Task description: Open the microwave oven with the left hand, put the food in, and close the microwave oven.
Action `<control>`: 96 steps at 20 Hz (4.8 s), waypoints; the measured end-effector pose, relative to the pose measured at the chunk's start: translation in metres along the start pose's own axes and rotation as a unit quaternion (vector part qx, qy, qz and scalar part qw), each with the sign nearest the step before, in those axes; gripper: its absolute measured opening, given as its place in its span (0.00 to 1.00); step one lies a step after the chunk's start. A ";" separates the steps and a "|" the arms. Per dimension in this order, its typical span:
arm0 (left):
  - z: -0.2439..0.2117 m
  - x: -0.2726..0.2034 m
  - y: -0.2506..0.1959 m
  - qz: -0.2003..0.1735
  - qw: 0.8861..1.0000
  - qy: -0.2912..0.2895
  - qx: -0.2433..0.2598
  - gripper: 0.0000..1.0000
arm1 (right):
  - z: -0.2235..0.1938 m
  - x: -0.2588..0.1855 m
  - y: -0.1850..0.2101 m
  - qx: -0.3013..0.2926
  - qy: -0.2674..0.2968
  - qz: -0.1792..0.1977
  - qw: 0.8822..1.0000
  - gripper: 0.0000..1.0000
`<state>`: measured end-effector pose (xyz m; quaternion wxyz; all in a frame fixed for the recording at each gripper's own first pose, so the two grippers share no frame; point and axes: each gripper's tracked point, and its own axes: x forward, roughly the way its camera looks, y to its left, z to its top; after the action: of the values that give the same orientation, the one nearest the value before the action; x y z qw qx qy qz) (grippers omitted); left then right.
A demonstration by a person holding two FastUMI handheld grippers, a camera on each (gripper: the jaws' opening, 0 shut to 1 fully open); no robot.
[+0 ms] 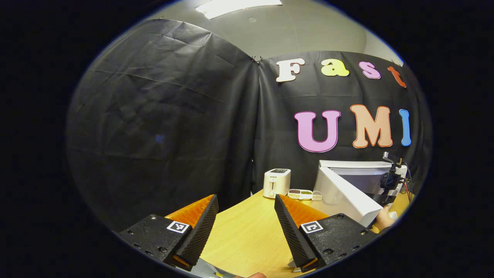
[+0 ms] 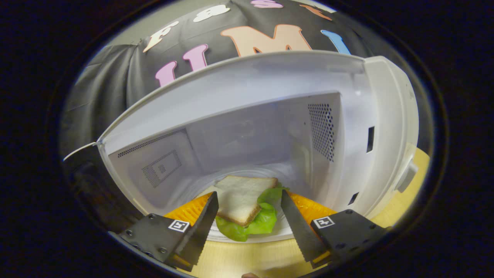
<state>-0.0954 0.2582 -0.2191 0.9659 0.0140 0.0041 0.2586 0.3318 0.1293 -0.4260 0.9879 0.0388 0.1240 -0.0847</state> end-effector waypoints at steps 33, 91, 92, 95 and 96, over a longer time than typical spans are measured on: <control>-0.021 -0.023 -0.111 -0.167 0.985 0.032 -0.016 0.00 | 0.127 -0.256 -0.132 -0.105 -0.147 0.073 0.981 0.92; -0.068 0.053 -0.471 -0.259 0.965 0.049 0.007 0.02 | 0.261 -0.145 -0.222 -0.038 -0.152 0.065 0.986 0.91; -0.069 0.053 -0.471 -0.257 0.965 0.050 0.007 0.02 | 0.261 -0.146 -0.221 -0.036 -0.150 0.068 0.986 0.91; -0.072 0.054 -0.470 -0.244 0.968 0.052 0.018 0.02 | 0.261 -0.146 -0.217 -0.030 -0.148 0.082 0.985 0.92; -0.070 0.054 -0.470 -0.240 0.969 0.048 0.022 0.03 | 0.261 -0.147 -0.218 -0.027 -0.147 0.084 0.985 0.92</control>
<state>0.1853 -0.1197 -0.3031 0.9978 0.0209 0.0596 0.0196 0.2151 -0.0873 -0.1492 0.9997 0.0096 -0.0236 -0.0030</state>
